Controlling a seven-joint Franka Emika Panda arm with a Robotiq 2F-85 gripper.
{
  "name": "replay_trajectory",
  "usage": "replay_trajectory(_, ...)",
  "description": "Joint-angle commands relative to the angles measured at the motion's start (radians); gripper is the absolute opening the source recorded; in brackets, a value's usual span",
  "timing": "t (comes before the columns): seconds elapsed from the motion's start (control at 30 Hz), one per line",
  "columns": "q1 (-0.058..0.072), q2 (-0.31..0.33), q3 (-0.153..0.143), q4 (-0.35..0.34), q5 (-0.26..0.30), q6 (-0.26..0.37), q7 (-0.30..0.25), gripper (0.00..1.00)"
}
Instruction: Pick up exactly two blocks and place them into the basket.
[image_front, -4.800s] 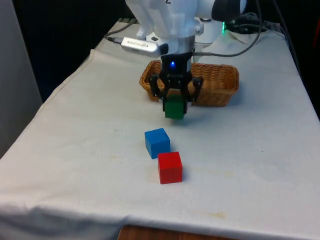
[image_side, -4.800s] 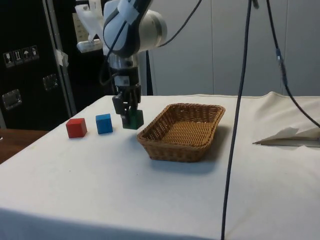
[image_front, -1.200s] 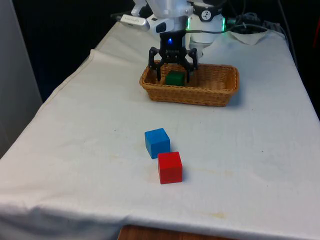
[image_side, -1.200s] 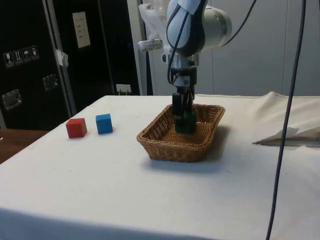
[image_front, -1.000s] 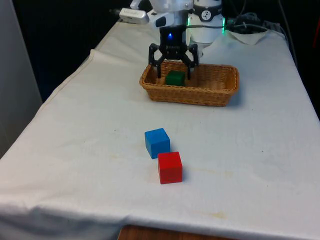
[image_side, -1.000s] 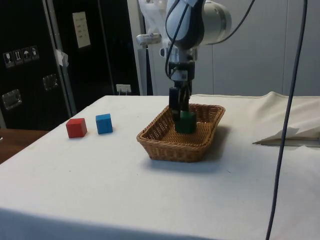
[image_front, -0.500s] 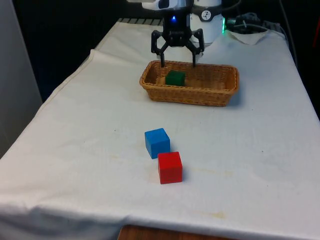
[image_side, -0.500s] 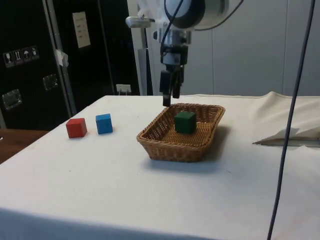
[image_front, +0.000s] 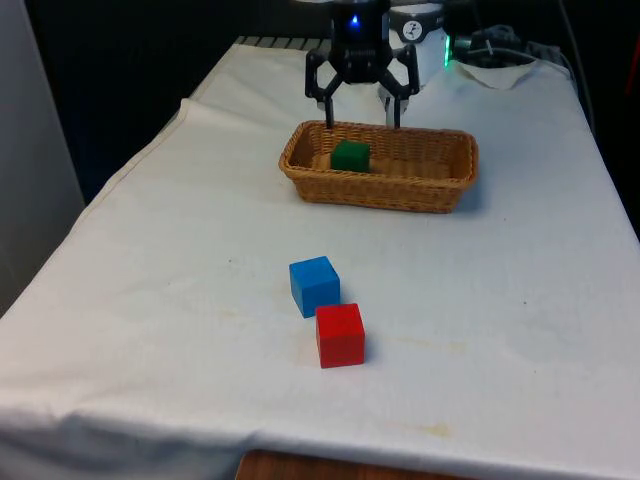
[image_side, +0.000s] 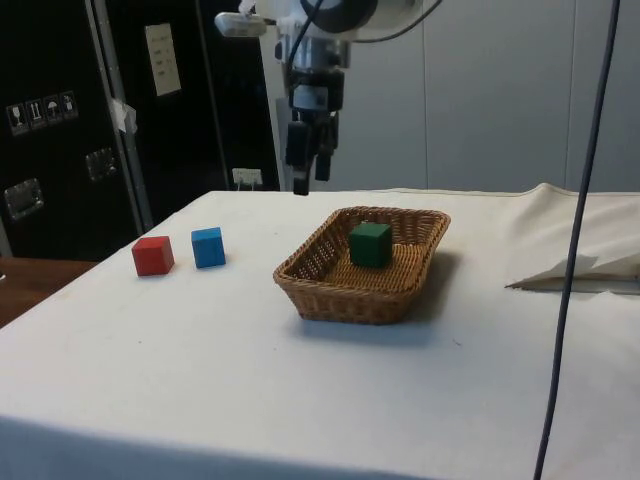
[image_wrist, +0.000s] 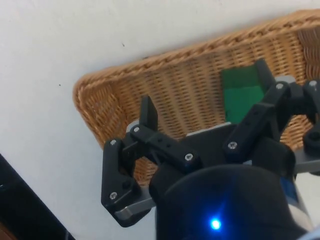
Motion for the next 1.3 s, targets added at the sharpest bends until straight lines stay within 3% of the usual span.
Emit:
replay_trajectory(0.0,0.003,0.016,-0.003,0.016,-0.019,-0.008,0.021,1.0)
replay_trajectory(0.13,0.005,0.049,0.003,0.064,-0.016,-0.027,0.026,1.0)
replay_trajectory(0.17,0.002,0.036,0.006,0.049,0.0,-0.017,0.008,1.0)
replay_trajectory(0.47,0.011,0.12,0.004,0.17,-0.012,-0.071,0.033,1.0)
replay_trajectory(0.5,0.007,0.111,0.008,0.16,0.0,-0.062,0.019,1.0)
replay_trajectory(0.53,0.012,0.128,0.004,0.181,-0.012,-0.077,0.034,1.0)
replay_trajectory(0.93,0.02,0.203,0.005,0.287,-0.012,-0.103,0.035,1.0)
replay_trajectory(1.1,0.02,0.239,0.006,0.336,-0.008,-0.108,0.032,1.0)
replay_trajectory(1.27,0.012,0.292,0.008,0.409,0.001,-0.126,0.023,1.0)
